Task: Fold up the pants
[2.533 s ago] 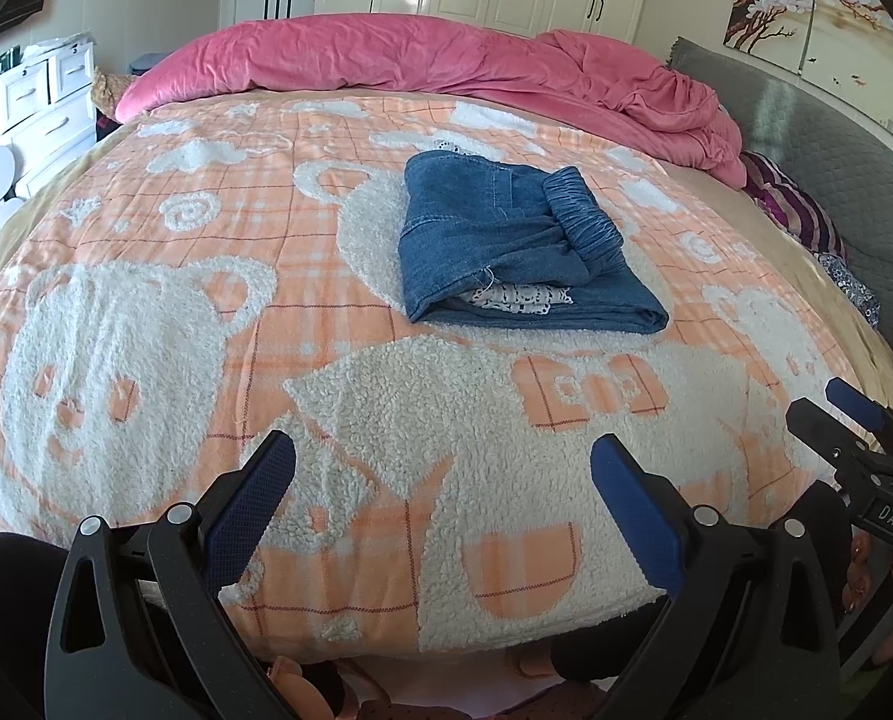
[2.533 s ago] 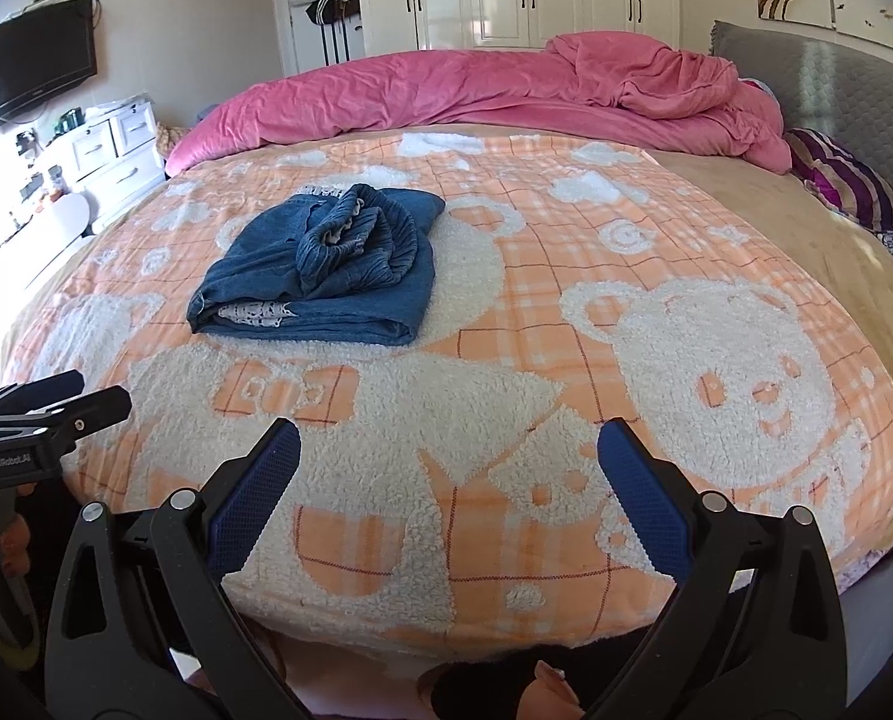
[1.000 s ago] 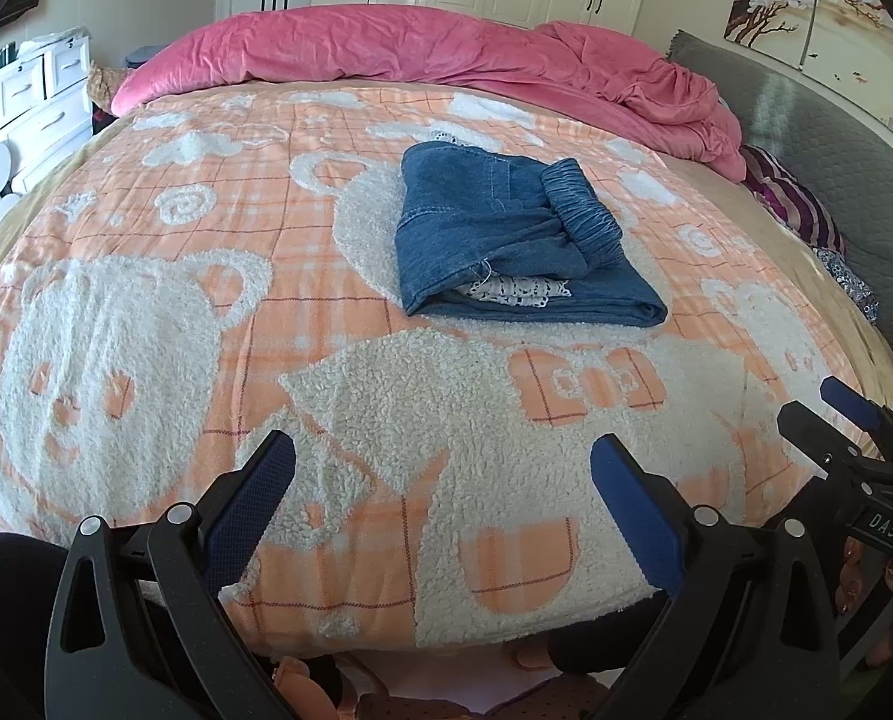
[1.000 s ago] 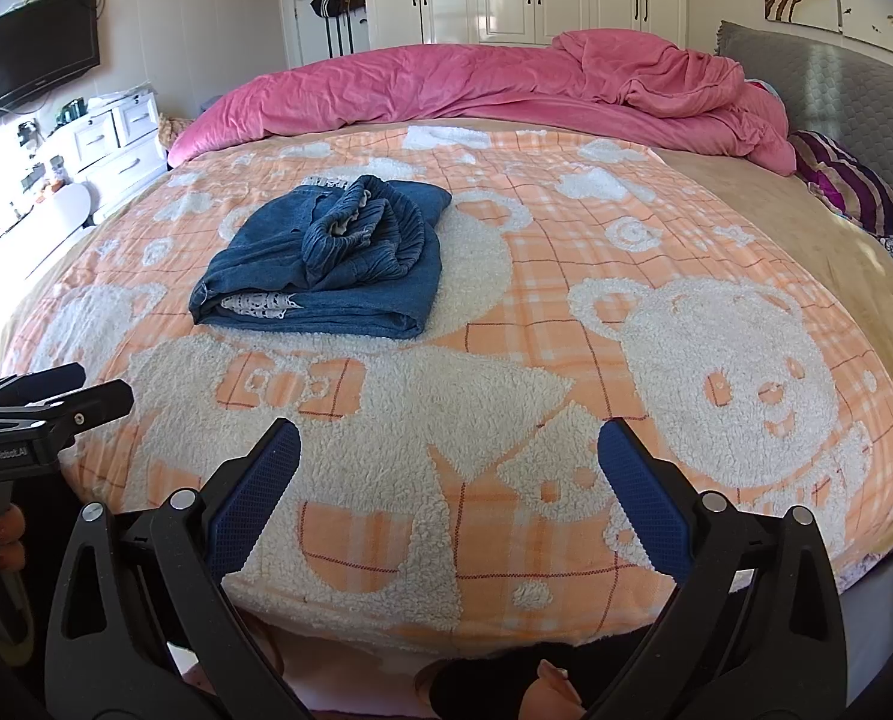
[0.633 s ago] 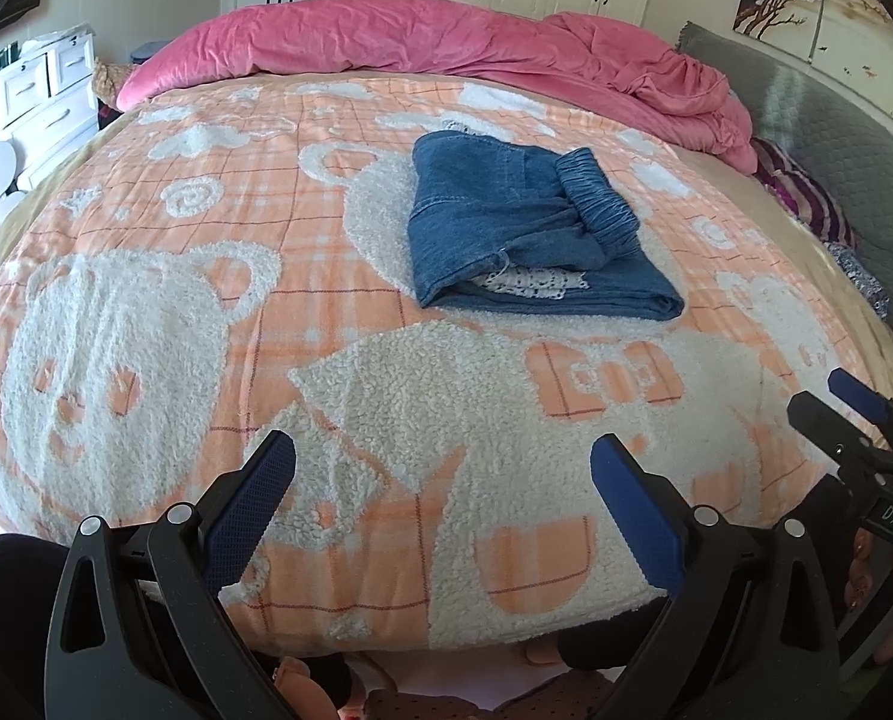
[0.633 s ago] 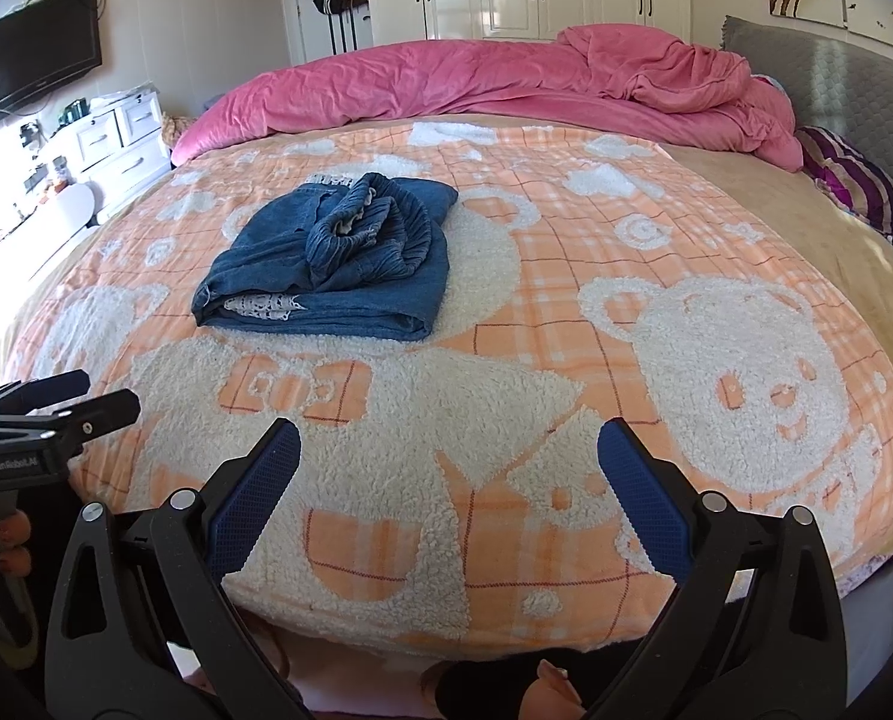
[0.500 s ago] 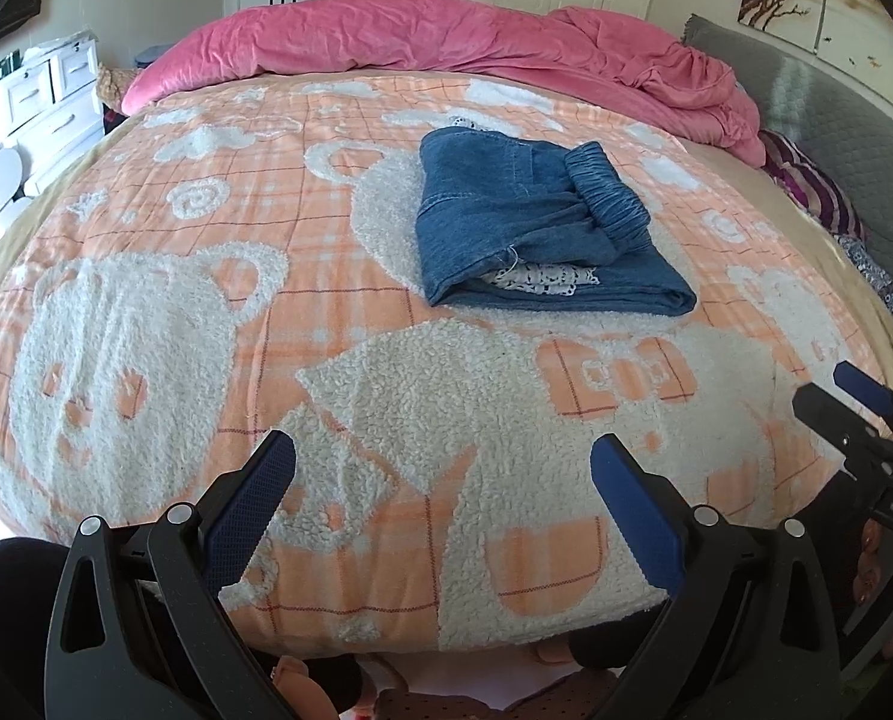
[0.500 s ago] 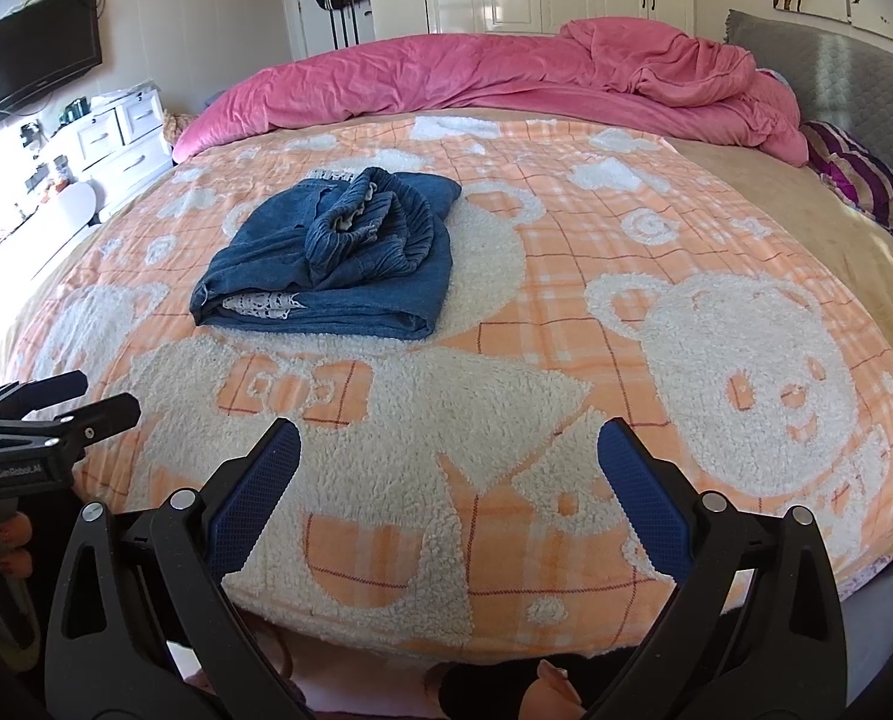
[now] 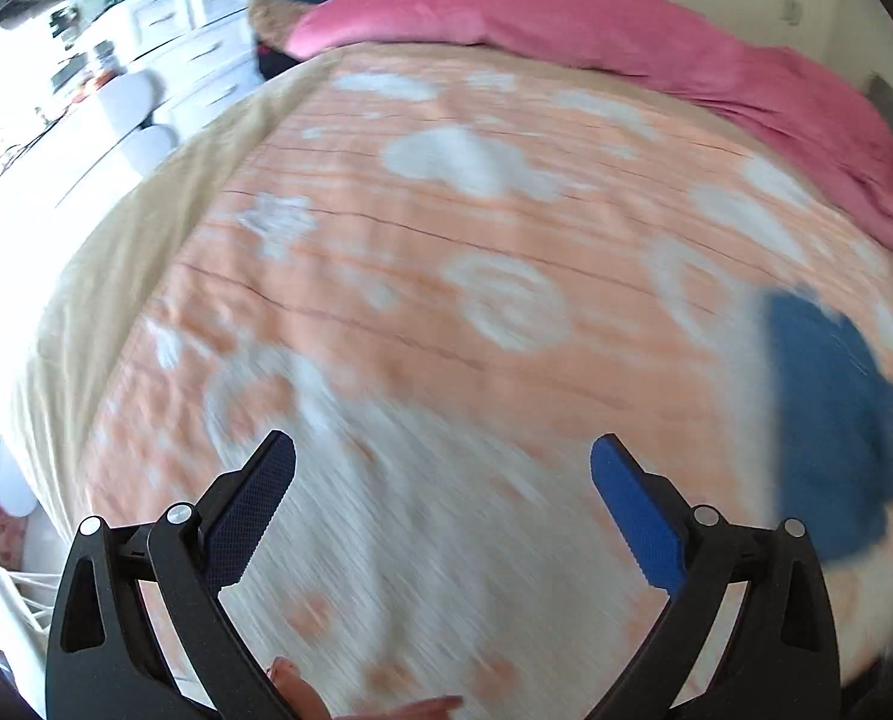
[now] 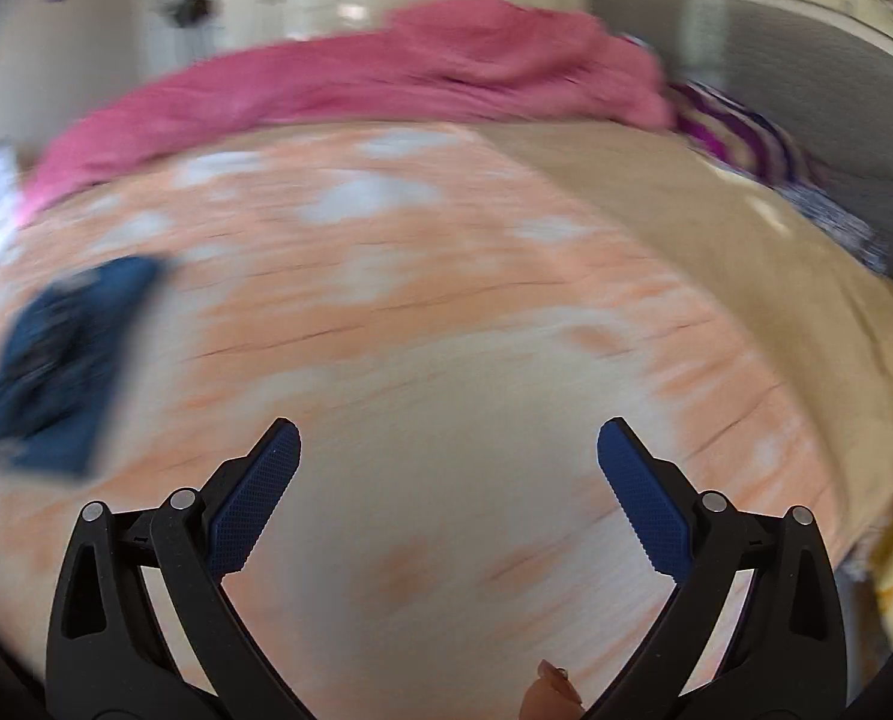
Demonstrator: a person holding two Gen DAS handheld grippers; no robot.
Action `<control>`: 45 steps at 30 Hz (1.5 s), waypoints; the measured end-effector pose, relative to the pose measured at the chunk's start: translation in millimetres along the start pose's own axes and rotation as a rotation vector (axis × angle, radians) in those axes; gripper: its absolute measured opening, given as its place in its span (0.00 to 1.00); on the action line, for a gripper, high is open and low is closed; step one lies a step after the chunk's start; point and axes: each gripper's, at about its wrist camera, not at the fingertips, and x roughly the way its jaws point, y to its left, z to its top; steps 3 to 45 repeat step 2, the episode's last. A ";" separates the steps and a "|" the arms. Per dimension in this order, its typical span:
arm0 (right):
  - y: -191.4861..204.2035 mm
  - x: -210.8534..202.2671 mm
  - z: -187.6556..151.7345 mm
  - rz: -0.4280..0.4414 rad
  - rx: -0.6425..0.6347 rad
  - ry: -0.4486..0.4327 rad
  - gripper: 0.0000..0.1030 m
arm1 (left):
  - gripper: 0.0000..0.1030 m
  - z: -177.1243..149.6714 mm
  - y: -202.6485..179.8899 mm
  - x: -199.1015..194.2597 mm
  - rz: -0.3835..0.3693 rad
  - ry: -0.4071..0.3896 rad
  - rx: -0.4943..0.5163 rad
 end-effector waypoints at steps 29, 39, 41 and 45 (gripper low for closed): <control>-32.6 38.3 20.3 -0.057 0.070 0.089 0.91 | 0.96 26.1 20.5 33.4 0.071 -0.007 -0.010; -32.6 38.3 20.3 -0.057 0.070 0.089 0.91 | 0.96 26.1 20.5 33.4 0.071 -0.007 -0.010; -32.6 38.3 20.3 -0.057 0.070 0.089 0.91 | 0.96 26.1 20.5 33.4 0.071 -0.007 -0.010; -32.6 38.3 20.3 -0.057 0.070 0.089 0.91 | 0.96 26.1 20.5 33.4 0.071 -0.007 -0.010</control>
